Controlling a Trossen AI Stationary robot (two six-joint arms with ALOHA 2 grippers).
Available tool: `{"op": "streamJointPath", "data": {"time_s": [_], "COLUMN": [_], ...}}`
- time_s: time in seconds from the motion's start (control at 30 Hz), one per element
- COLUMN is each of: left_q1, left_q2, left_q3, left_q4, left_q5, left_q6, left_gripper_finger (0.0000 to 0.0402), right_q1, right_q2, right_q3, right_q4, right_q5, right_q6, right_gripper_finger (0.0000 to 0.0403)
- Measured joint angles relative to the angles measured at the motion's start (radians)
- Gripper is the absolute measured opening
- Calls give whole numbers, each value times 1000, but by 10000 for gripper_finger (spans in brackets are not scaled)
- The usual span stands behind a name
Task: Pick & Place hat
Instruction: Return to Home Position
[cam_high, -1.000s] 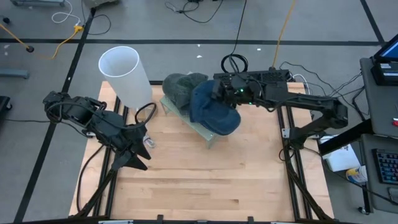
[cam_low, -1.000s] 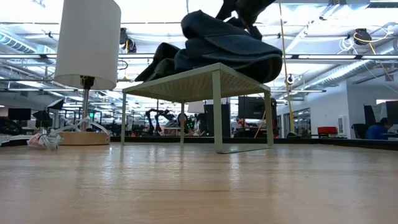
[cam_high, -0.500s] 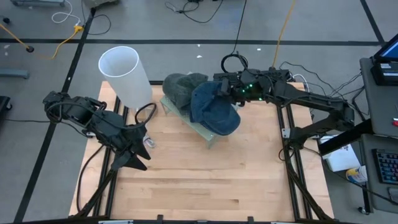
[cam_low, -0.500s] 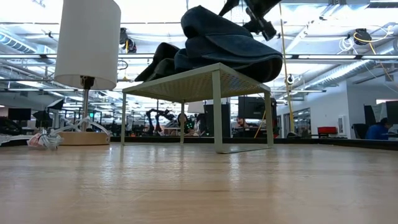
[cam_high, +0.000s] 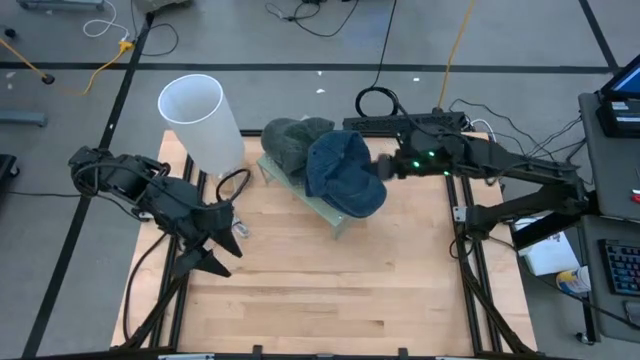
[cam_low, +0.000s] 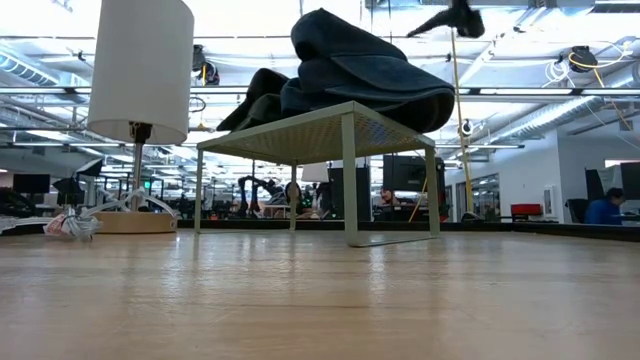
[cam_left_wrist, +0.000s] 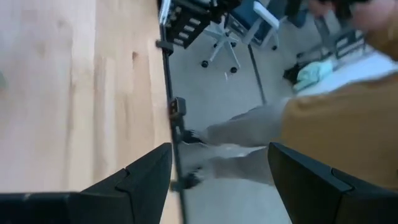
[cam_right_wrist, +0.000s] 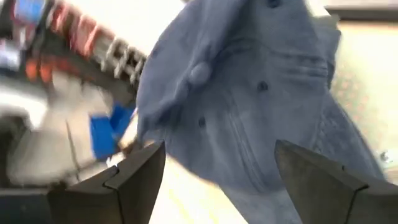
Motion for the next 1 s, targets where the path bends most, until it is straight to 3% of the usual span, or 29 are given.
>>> {"op": "streamJointPath", "data": {"time_s": [0.07, 0.27, 0.37, 0.47, 0.67, 0.83, 1.0], "left_q1": [-13, -64, -79, -93, -26, 73, 178], "left_q2": [-4, -42, -83, -157, -291, -386, -464], "left_q3": [0, -15, -78, -196, -448, -652, -848], "left_q4": [13, 0, 54, 206, 656, 883, 995], "left_q5": [-37, -351, -488, -583, -577, -574, -574], "left_q6": [81, 334, 346, 410, 619, 674, 641], "left_gripper_finger": [271, 271, 271, 271, 271, 271, 271], "right_q1": [27, 144, 230, 290, 350, 353, 354], "right_q2": [-28, -94, -123, -150, -221, -330, -468], "right_q3": [0, -16, -69, -148, -382, -608, -772], "right_q4": [-17, -8, 25, 125, 333, 465, 538], "right_q5": [2, 142, 224, 292, 337, 339, 338], "right_q6": [-120, -387, -527, -624, -739, -712, -682], "right_gripper_finger": [293, 293, 293, 293, 293, 293, 293]}}
